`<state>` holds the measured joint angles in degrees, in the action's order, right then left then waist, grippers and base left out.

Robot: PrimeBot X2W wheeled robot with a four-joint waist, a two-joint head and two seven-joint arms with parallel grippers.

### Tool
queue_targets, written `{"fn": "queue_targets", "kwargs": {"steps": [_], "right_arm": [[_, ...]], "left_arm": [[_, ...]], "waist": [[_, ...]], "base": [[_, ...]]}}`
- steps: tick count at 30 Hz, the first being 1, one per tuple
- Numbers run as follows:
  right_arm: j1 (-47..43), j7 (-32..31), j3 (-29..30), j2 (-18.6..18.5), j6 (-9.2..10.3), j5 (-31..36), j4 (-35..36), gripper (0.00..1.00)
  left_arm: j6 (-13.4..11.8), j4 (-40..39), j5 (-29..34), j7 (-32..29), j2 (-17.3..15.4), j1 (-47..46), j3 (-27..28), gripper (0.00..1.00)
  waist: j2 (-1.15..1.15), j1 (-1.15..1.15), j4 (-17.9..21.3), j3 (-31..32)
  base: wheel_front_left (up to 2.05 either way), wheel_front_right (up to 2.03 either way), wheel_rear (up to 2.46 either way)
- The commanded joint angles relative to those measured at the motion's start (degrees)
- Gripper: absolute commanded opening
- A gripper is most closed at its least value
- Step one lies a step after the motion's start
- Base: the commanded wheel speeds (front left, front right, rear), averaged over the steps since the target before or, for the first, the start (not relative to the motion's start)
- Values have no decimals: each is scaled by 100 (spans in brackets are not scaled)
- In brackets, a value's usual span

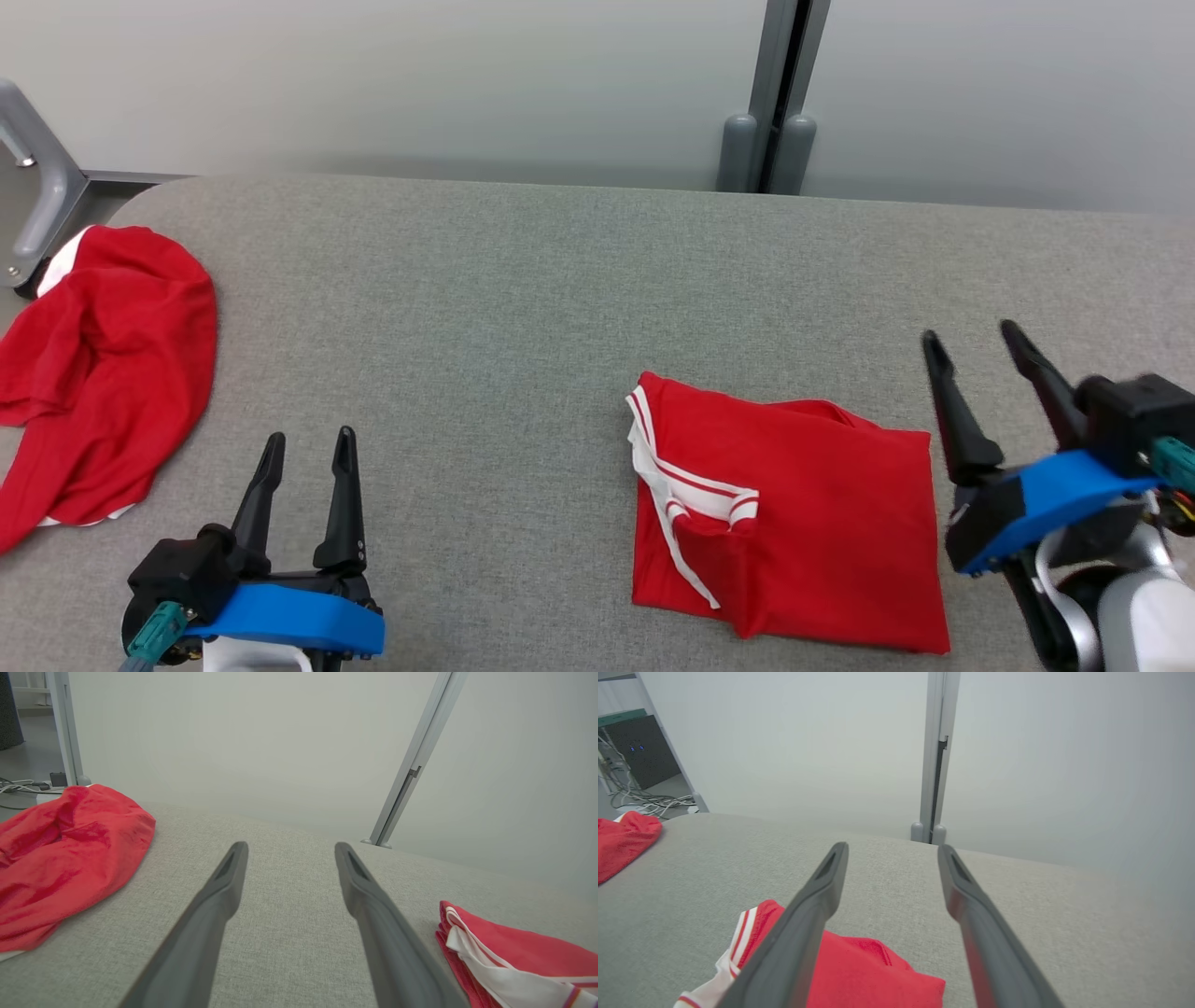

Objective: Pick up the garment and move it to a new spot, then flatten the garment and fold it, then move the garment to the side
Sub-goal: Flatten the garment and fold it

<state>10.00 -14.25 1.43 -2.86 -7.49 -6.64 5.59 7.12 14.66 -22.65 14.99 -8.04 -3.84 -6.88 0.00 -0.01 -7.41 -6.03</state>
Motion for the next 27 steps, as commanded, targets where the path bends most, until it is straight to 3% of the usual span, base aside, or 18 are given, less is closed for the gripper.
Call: {"fn": "queue_targets", "kwargs": {"steps": [1, 6, 15, 27], "right_arm": [[-231, 205, 175, -31, -1, 162, 106, 100], [-853, 768, 727, -29, -2, 337, 15, 100], [-1383, 1542, 823, -18, -1, 297, -299, 100], [-1559, 1712, 866, -6, -1, 66, -345, 100]], "left_arm": [[32, -40, 40, 26, -36, 26, 38, 100], [-22, -96, 101, 26, -3, 129, 112, 100], [-19, -69, 72, 26, -85, 269, 159, 100], [-67, -133, 244, 26, -18, 533, 204, 100]], "waist": [[0, 1, 39, 19], [0, 1, 140, 108], [0, 1, 256, 301], [0, 1, 285, 566]], "base": [[0, 0, 0], [0, 0, 0], [0, 0, 0], [0, 0, 0]]}}
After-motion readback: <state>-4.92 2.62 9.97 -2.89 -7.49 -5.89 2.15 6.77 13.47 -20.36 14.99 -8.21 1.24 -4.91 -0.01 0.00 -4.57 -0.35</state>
